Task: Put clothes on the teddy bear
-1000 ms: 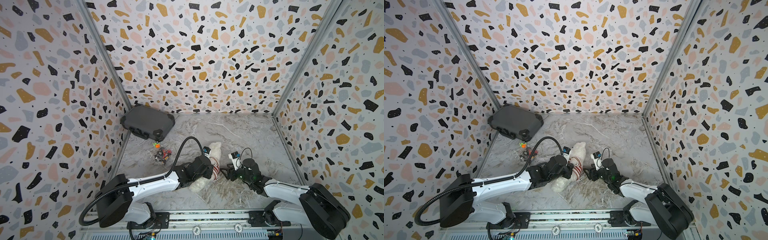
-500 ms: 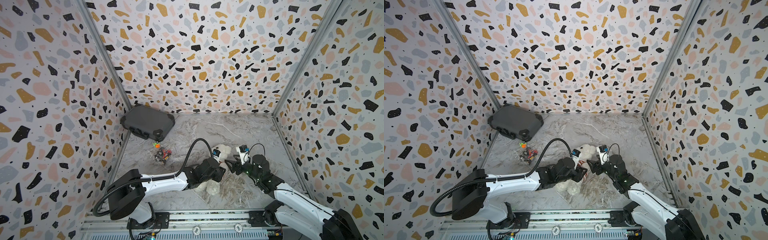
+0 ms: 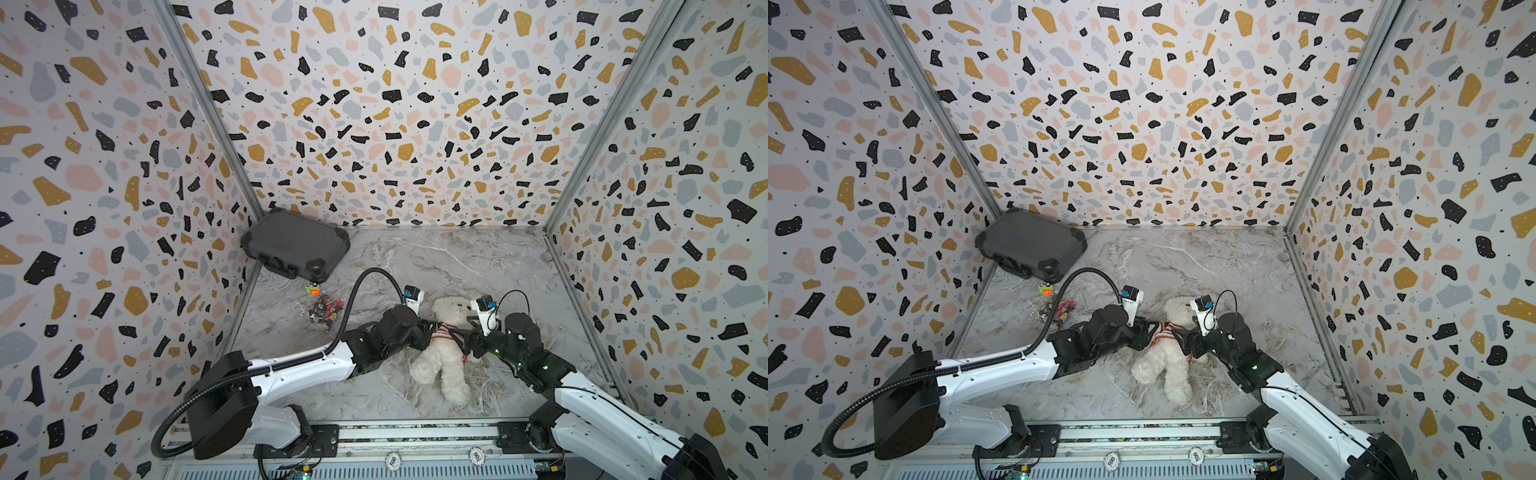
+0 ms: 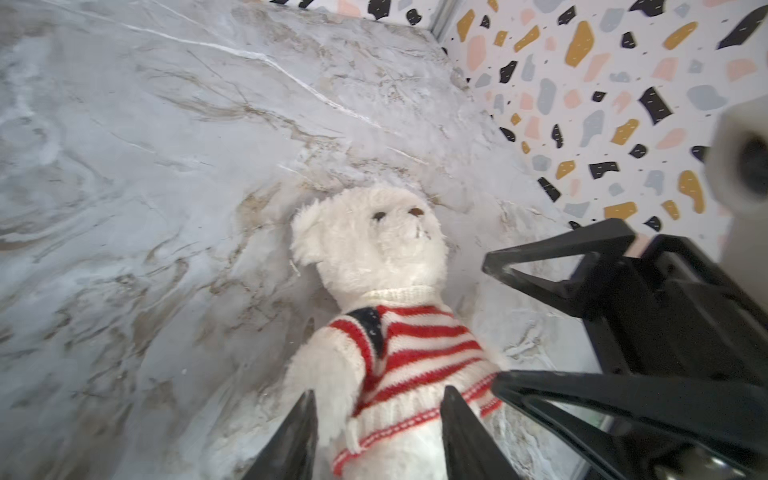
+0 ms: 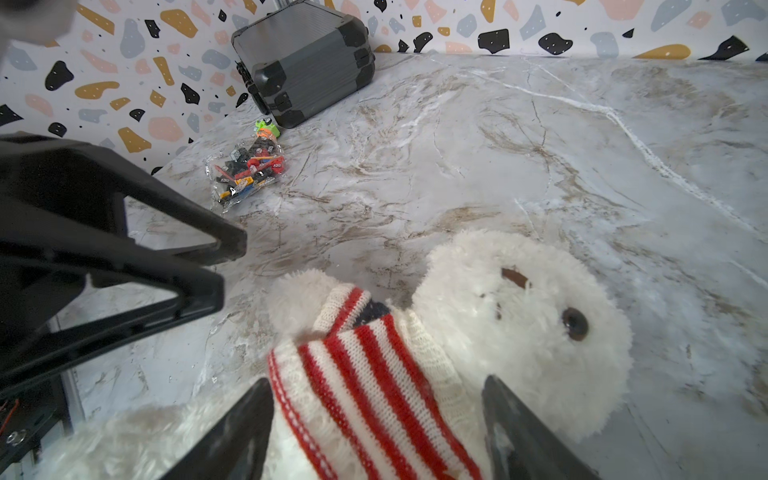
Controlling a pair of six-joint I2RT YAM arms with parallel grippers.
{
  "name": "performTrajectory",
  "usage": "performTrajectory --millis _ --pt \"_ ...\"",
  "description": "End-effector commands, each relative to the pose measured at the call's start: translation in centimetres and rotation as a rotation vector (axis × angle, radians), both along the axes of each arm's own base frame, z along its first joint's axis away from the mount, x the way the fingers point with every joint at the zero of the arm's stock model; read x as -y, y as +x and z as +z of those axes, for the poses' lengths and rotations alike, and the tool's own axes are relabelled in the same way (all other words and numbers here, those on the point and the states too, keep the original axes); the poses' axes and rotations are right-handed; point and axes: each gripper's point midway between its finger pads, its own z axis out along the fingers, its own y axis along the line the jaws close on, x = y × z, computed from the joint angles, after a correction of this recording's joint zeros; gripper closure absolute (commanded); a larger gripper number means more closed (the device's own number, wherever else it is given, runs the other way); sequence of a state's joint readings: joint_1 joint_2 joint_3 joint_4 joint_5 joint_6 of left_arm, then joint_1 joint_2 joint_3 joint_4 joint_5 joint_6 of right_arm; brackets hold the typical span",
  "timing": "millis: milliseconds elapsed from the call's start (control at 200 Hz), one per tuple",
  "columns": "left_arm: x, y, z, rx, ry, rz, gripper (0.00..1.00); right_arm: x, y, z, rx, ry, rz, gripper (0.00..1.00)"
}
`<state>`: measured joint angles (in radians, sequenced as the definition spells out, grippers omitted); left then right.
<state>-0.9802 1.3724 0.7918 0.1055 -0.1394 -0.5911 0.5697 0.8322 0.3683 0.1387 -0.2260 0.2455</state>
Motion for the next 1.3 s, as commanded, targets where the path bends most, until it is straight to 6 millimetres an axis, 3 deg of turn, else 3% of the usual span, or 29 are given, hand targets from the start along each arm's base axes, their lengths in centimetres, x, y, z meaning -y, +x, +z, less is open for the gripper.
performTrajectory --millis 0,210,380,596,736,966,1161,1291 --pt "0.2 1.1 -0.8 0.009 0.045 0.005 0.51 -0.1 0.5 0.0 -0.005 0.002 -0.011 0.27" --pt "2.0 1.5 -1.6 -0.006 0.036 -0.031 0.57 -0.9 0.4 -1.0 -0.032 -0.015 0.031 0.56" --pt "2.3 1.3 -3.2 -0.032 0.064 -0.045 0.63 -1.1 -0.1 -2.2 -0.057 -0.029 0.05 0.66" --pt "2.6 -0.9 -4.5 -0.054 0.087 -0.091 0.68 -0.9 -1.0 -3.4 -0.088 -0.058 0.07 0.76" --pt "2.5 -2.3 -6.2 -0.082 0.104 -0.102 0.71 -1.1 -1.8 -3.8 -0.105 -0.054 0.101 0.79" --pt "2.4 -3.9 -7.8 -0.108 0.071 -0.095 0.72 -1.3 -1.5 -2.6 -0.073 -0.038 0.09 0.8" --pt "2.6 -4.2 -7.9 -0.108 0.073 -0.097 0.72 -2.7 -3.1 -3.7 -0.097 -0.039 0.154 0.81" --pt "2.7 -4.4 -7.9 -0.107 0.075 -0.101 0.72 -2.1 -3.6 -5.0 -0.134 -0.068 0.141 0.81"
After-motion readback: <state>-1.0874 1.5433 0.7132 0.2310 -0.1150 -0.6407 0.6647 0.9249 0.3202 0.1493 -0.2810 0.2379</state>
